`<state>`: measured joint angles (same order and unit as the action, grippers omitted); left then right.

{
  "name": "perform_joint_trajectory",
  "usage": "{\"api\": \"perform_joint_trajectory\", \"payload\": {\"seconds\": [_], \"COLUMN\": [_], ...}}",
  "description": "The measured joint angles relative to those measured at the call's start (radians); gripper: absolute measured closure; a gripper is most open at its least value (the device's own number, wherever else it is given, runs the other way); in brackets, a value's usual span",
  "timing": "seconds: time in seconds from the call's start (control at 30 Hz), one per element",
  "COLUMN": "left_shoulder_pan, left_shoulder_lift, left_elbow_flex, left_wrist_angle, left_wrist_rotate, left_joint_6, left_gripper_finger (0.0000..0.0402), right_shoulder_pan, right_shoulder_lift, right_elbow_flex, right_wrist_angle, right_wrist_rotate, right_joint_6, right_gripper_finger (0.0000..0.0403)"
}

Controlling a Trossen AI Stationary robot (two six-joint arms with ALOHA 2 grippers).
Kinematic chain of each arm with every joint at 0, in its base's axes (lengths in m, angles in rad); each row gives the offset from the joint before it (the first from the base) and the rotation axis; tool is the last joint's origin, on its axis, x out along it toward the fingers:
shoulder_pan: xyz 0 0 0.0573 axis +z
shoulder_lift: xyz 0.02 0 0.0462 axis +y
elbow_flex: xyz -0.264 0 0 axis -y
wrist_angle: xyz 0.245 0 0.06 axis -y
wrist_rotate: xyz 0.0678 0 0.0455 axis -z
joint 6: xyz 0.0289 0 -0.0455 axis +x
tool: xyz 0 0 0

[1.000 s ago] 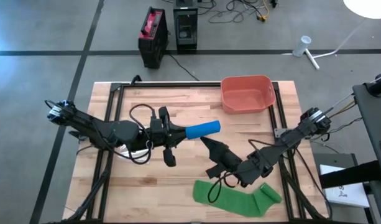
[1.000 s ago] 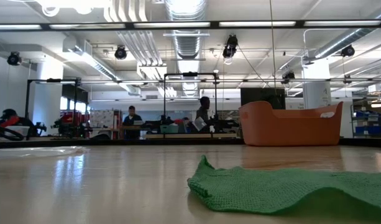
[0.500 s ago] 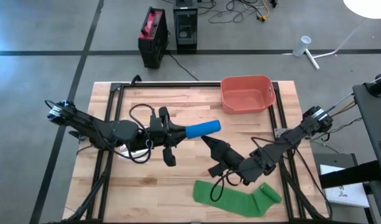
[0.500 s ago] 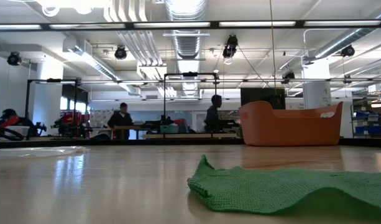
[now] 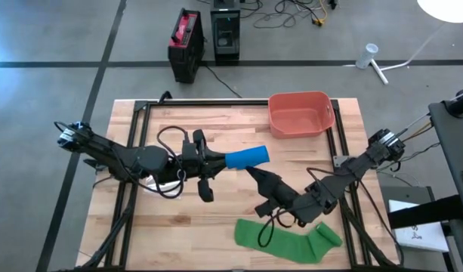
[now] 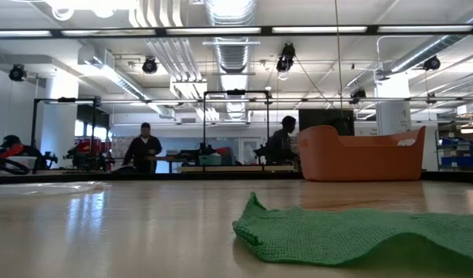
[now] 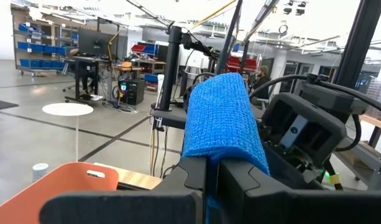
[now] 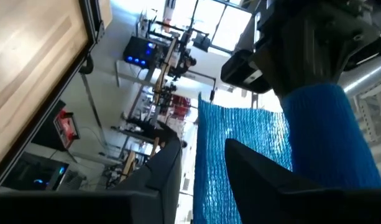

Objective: Roll bandage
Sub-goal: Roll the blue bandage

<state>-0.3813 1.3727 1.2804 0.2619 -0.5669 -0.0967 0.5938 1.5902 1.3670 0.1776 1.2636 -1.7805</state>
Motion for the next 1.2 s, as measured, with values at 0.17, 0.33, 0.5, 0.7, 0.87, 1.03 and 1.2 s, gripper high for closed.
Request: {"api": "perform_joint_trajectory", "payload": {"seconds": [0.17, 0.33, 0.5, 0.7, 0.87, 1.03, 1.2], "left_shoulder_pan": [-0.002, -0.002, -0.002, -0.002, -0.002, -0.002, -0.001], "left_shoulder_lift": [0.000, 0.000, 0.000, 0.000, 0.000, 0.000, 0.000], "left_elbow_flex": [0.000, 0.000, 0.000, 0.000, 0.000, 0.000, 0.000], "left_wrist_angle": [0.000, 0.000, 0.000, 0.000, -0.001, -0.001, -0.005], "left_wrist_rotate": [0.001, 0.003, 0.003, 0.008, 0.009, 0.009, 0.009], "left_joint_6": [-0.014, -0.018, -0.022, -0.025, -0.024, -0.018, -0.011], "left_gripper_finger": [0.0395, 0.0395, 0.0395, 0.0395, 0.0395, 0.0395, 0.0395], "right_shoulder_pan": [-0.023, -0.036, -0.058, -0.085, -0.087, -0.081, -0.049], "right_shoulder_lift": [0.000, 0.000, 0.000, 0.000, 0.000, 0.000, 0.000], "right_elbow_flex": [0.000, 0.000, 0.000, 0.000, 0.000, 0.000, 0.000], "right_wrist_angle": [-0.012, -0.015, -0.020, -0.020, -0.021, -0.020, -0.020], "right_wrist_rotate": [-0.003, 0.000, 0.003, 0.016, 0.020, 0.020, 0.021], "right_joint_6": [-0.009, -0.020, -0.021, -0.023, -0.028, -0.018, 0.039], "right_gripper_finger": [0.0288, 0.0281, 0.0287, 0.0340, 0.0397, 0.0400, 0.0402]}}
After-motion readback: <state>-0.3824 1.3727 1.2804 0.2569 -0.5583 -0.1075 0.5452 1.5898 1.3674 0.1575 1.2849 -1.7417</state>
